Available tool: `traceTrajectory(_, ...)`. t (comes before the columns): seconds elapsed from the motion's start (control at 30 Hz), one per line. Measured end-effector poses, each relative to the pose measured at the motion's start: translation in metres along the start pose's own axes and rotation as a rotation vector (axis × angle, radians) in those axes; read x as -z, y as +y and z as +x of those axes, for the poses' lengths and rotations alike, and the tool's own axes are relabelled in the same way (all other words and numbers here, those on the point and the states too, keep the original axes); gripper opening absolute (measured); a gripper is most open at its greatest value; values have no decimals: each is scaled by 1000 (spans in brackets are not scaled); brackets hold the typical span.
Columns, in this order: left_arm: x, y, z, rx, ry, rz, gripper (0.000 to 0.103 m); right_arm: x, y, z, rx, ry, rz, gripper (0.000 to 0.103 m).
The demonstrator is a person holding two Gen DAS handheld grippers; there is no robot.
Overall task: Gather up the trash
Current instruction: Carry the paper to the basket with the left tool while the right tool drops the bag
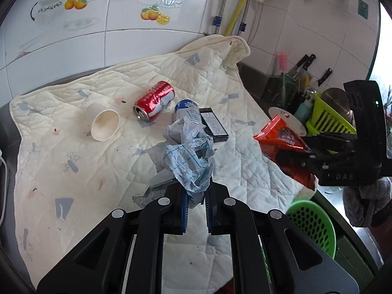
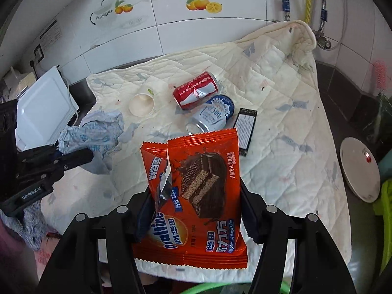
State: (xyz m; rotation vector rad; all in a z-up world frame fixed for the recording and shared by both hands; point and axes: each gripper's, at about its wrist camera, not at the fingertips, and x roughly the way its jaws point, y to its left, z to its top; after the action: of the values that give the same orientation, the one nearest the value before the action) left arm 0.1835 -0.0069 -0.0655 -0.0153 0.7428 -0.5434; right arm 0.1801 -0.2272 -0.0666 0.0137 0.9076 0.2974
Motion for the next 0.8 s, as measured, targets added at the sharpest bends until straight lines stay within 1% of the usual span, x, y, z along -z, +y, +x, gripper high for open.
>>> traceTrajectory(0.17, 24, -37, -22, 36, -3, 12, 10, 56, -2, -38, 38, -6, 21, 59)
traceTrajectory(0.33, 49, -75, -38, 84, 6, 36, 10, 107, -11, -69, 73, 17, 76, 61)
traceTrajectory(0.5, 67, -108, -48, 135, 20, 68, 10, 151, -23, -88, 112, 41, 129, 64)
traceTrajectory(0.63, 81, -129, -50, 167, 42, 86, 10, 176, -31, -96, 146, 52, 165, 71)
traceTrajectory(0.7, 87, -139, -48, 181, 58, 96, 10, 186, -36, -99, 147, 56, 187, 74)
traceTrajectory(0.73, 90, -144, -47, 185, 65, 103, 10, 189, -38, -101, 151, 53, 195, 78)
traceTrajectory(0.8, 94, -152, -45, 199, 78, 111, 10, 196, -42, -107, 173, 44, 201, 79)
